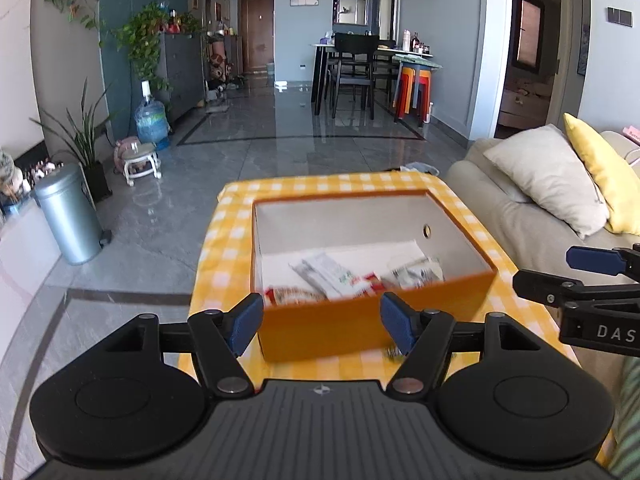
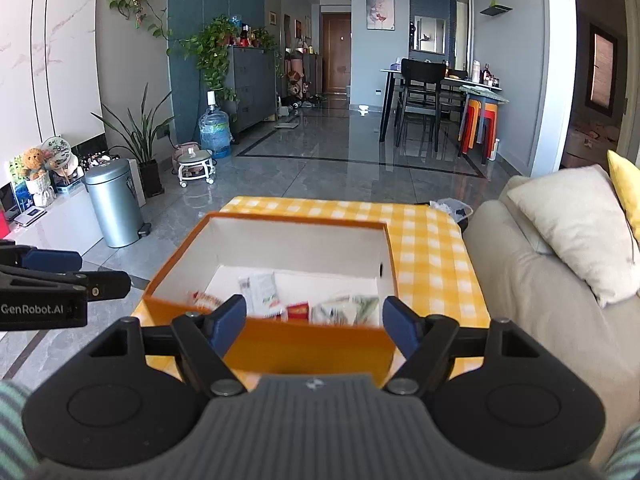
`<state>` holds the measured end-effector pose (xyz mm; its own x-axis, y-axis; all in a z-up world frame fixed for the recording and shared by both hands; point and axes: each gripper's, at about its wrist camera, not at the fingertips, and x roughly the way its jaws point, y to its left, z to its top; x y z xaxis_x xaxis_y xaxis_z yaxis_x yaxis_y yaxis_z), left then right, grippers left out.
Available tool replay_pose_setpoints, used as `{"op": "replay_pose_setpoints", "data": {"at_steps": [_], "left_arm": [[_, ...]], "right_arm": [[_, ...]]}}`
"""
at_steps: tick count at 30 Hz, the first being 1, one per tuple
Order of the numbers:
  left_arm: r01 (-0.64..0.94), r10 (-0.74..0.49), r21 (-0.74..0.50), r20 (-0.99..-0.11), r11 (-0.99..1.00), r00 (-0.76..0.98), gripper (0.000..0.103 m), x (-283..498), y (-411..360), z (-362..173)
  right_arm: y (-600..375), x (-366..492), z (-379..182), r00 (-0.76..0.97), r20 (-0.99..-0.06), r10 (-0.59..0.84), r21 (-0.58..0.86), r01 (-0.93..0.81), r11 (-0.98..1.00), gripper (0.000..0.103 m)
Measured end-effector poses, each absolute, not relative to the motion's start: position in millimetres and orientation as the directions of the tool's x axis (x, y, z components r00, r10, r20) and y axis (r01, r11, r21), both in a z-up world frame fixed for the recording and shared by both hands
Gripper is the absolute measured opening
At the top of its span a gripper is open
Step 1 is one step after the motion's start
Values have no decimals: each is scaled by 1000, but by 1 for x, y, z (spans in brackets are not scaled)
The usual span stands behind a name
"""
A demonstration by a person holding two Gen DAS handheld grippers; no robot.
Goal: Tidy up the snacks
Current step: 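Move both tools back over the remaining snacks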
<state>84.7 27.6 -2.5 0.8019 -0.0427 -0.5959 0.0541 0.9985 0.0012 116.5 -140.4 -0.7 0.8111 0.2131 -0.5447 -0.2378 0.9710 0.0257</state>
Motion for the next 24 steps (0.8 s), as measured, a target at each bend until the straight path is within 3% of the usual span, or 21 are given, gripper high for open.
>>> {"op": "replay_pose_setpoints", "data": {"at_steps": [8, 24], "left_arm": [[43, -54, -32, -653, 999, 756, 79, 47, 32, -25], [-24, -36, -64, -785, 998, 619, 79, 19, 45, -77]], "right_arm": [[-151, 65, -21, 793, -577, 198, -25, -259, 965, 76], [-165, 33, -91, 643, -750, 157, -33, -272, 962, 75]]}}
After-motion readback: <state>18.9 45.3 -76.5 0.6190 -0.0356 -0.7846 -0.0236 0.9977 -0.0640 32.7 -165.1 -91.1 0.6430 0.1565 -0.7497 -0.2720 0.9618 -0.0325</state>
